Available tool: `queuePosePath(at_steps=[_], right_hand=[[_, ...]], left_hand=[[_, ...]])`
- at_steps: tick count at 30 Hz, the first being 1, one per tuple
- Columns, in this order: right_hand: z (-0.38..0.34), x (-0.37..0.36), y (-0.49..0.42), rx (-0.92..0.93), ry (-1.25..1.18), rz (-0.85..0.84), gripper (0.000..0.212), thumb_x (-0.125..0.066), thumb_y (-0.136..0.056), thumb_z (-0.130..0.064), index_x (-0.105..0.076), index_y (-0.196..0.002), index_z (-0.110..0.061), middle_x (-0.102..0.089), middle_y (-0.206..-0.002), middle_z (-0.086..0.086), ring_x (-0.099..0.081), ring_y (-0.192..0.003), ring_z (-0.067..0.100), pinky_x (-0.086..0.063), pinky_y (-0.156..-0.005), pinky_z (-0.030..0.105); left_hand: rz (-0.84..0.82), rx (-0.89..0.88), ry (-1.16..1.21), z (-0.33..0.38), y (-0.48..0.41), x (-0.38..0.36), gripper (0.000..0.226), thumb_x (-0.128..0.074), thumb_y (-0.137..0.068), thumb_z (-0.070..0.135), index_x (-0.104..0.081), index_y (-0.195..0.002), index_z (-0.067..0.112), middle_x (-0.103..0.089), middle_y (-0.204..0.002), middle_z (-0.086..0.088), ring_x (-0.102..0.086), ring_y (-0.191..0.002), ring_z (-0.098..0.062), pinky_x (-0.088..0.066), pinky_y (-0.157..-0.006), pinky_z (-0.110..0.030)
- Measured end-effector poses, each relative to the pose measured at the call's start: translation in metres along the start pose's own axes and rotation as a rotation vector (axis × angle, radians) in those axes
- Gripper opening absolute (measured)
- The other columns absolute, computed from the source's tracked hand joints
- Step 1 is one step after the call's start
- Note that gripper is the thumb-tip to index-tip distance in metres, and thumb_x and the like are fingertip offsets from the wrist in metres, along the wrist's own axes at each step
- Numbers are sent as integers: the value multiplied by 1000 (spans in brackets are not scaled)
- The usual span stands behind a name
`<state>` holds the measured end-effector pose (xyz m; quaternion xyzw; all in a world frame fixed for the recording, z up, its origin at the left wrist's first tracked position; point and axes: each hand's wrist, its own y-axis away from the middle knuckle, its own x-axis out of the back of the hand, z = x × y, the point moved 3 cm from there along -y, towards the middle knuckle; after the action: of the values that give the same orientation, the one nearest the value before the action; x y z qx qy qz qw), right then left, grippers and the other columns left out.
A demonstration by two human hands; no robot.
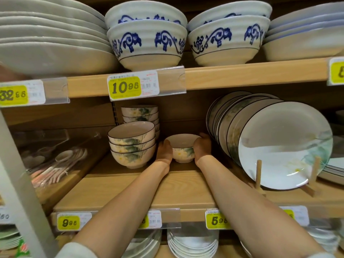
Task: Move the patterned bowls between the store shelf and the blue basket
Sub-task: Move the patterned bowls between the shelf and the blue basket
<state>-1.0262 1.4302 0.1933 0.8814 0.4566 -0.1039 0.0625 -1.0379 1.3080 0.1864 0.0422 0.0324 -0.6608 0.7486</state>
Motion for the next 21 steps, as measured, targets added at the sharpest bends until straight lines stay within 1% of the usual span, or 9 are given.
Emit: queuePosePath(at_steps=[2, 5, 9, 11, 13, 16, 18, 19, 21], right_hand=[[2, 1, -1, 3, 77, 5, 45, -36, -100, -14, -39, -144, -16, -48, -141, 12, -48, -126, 31, -44, -98, 37], [5, 1, -4, -31, 112, 0, 50, -41, -98, -32, -36, -144, -15, -49, -138, 15, -50, -121, 33, -46, -98, 41], [6, -8, -3, -26, 125, 5, 55, -39, -98, -36, -31, -147, -14, -43, -143, 17, -45, -126, 36, -41, -105, 47], [9, -11, -4, 15, 86, 14, 54, -36, -100, -37, -28, -149, -16, -41, -145, 16, -44, -129, 35, -38, -107, 45], [14, -11, -8, 57, 81, -5, 52, -32, -102, -40, -30, -148, -18, -43, -145, 14, -44, -129, 33, -38, -107, 42], [21, -10, -22, 74, 73, -51, 52, -26, -103, -43, -34, -147, -17, -43, -146, 12, -43, -131, 31, -35, -111, 43], [22, -13, -29, 72, 64, -64, 53, -26, -103, -44, -36, -147, -16, -44, -146, 13, -44, -132, 30, -34, -112, 44], [22, -15, -33, 78, 74, -66, 53, -26, -103, -44, -36, -147, -16, -44, -146, 13, -44, -132, 30, -35, -111, 44], [23, -19, -39, 92, 104, -63, 51, -26, -104, -42, -35, -148, -17, -44, -146, 13, -44, -132, 30, -35, -110, 42]], left_hand=[[31, 76, 19, -1, 1, 2, 48, -35, -103, 32, -36, -146, 11, -44, -145, -16, -44, -131, -35, -40, -109, -46], [9, 179, 127, -10, 11, 0, 51, -41, -101, 35, -34, -147, 15, -44, -144, -15, -46, -129, -36, -47, -100, -46], [-41, 92, 85, -19, 9, -7, 52, -35, -103, 35, -30, -150, 14, -41, -149, -16, -44, -134, -33, -39, -110, -44], [-41, 63, 85, -16, 0, -12, 54, -31, -103, 39, -29, -151, 15, -42, -148, -16, -43, -134, -32, -36, -112, -43], [-72, 14, 85, -13, -6, -16, 52, -29, -104, 40, -33, -149, 15, -43, -147, -17, -44, -133, -32, -36, -112, -45], [-124, 7, 150, -15, -16, -20, 47, -28, -104, 38, -39, -144, 17, -49, -140, -14, -51, -123, -30, -43, -106, -44], [-165, 22, 185, -14, -22, -22, 45, -27, -104, 38, -41, -142, 17, -53, -129, -12, -56, -105, -23, -47, -94, -38], [-184, 30, 188, -13, -25, -24, 45, -26, -104, 39, -41, -141, 18, -54, -123, -10, -56, -99, -21, -48, -90, -38], [-204, 42, 181, -14, -36, -26, 44, -26, -104, 41, -43, -138, 19, -54, -118, -9, -55, -100, -22, -50, -89, -38]])
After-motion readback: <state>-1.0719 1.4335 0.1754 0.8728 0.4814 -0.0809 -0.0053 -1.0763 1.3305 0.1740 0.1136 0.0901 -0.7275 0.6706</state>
